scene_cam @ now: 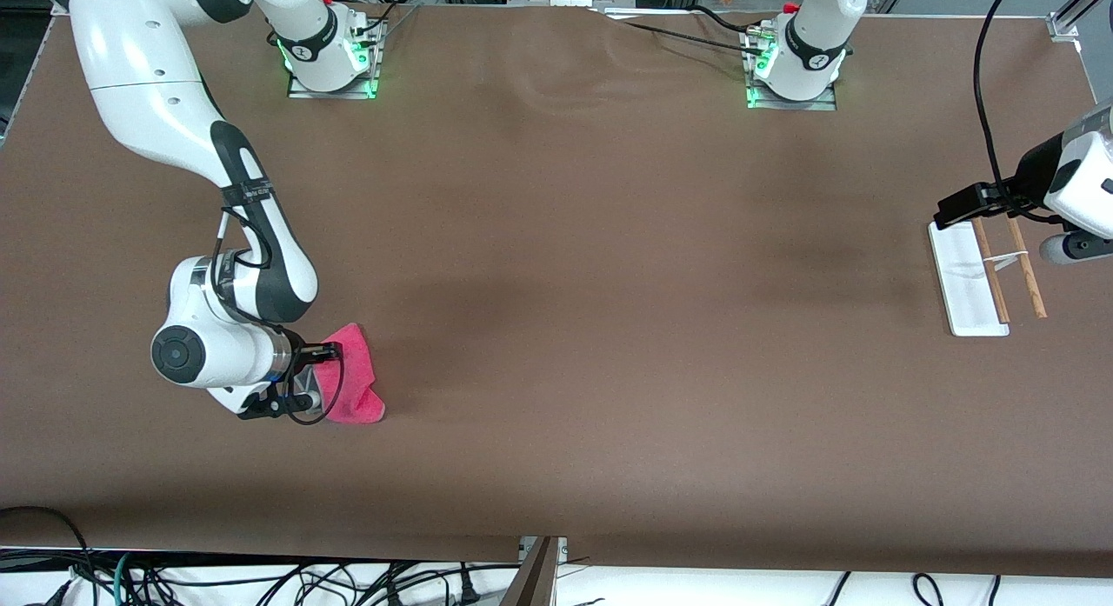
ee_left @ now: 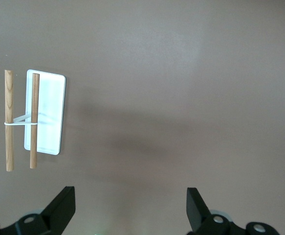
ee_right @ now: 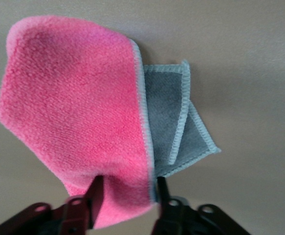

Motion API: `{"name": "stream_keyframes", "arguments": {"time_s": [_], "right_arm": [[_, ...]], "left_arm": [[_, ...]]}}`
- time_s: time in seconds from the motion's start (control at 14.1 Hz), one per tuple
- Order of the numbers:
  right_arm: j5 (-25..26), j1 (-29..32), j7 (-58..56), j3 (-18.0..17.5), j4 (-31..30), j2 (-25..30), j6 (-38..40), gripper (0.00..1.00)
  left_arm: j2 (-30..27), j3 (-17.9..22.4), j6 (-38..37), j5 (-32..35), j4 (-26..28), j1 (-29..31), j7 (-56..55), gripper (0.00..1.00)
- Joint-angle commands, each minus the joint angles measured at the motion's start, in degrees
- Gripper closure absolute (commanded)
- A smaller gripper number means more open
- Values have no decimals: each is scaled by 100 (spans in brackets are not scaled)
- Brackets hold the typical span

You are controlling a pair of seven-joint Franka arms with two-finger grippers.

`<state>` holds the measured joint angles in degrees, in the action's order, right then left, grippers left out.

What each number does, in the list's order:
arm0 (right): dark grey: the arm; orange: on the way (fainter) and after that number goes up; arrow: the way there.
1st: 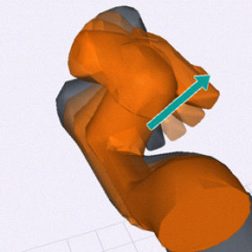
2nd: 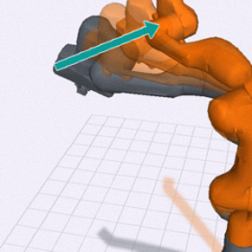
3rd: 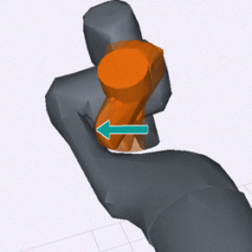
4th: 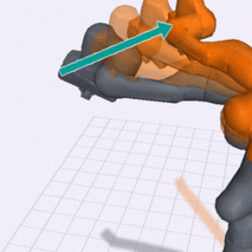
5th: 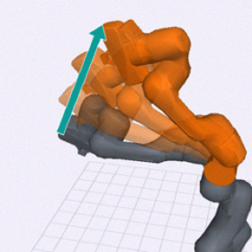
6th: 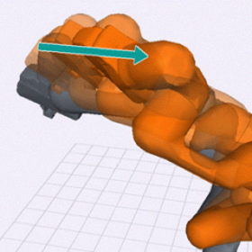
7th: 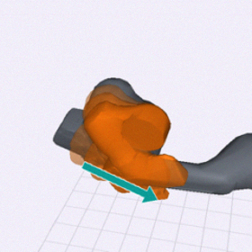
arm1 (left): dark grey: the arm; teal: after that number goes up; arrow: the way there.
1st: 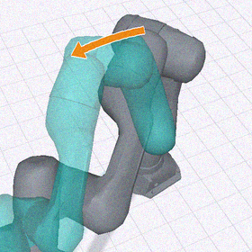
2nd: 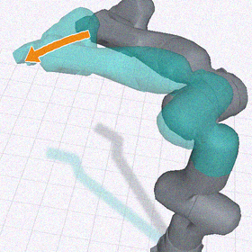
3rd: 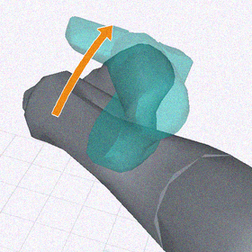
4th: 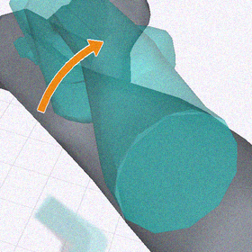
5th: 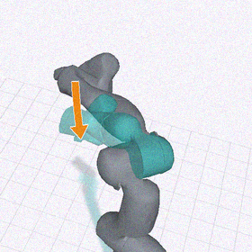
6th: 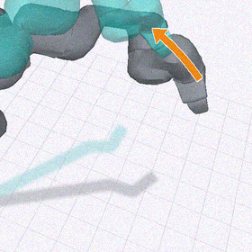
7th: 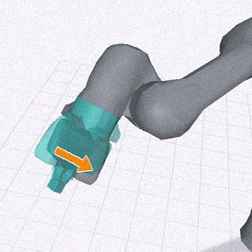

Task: Pass towel and hang on rack
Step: 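Reach the right gripper down to the pink towel and grasp it, then lift the pink towel with the right gripper toward the table middle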

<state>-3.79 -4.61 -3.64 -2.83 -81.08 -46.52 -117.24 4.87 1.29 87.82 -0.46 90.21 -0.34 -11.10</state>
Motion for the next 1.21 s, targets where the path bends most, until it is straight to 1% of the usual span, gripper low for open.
{"name": "stream_keyframes", "arguments": {"time_s": [0.0, 0.07, 0.14, 0.21, 0.36, 0.64, 0.71, 0.93, 1.07, 1.14], "right_arm": [[-139, 21, -49, -7, -84, 126, 87, 80], [-139, 21, -40, -7, -75, 135, 87, 85], [-139, 13, -40, -15, -58, 161, 87, 94], [-139, -5, -40, -7, -40, 187, 87, 100], [-139, -14, -58, -16, 21, 371, 96, 100], [-131, -136, -40, -33, 31, 1109, 560, 100], [-122, -189, -40, -103, 91, 1267, 623, 100], [-130, -374, -23, -147, 434, 1514, 956, 100], [-139, -427, 99, -173, 645, 1637, 1368, 100], [-139, -462, 283, -296, 698, 1707, 1588, 100]], "left_arm": [[84, -15, -64, 20, -179, 25, 117, 0], [84, -15, -64, 20, -188, 25, 117, 0], [84, -15, -64, 20, -188, 25, 117, 0], [84, -15, -64, 20, -188, 25, 117, 0], [84, -15, -55, 20, -188, 25, 117, 0], [84, -15, -55, 20, -188, 25, 117, 0], [84, -15, -55, 20, -188, 25, 117, 0], [84, -15, -55, 20, -188, 25, 117, 0], [84, -15, -55, 20, -188, 25, 117, 0], [84, -15, -55, 20, -188, 25, 117, 0]]}}
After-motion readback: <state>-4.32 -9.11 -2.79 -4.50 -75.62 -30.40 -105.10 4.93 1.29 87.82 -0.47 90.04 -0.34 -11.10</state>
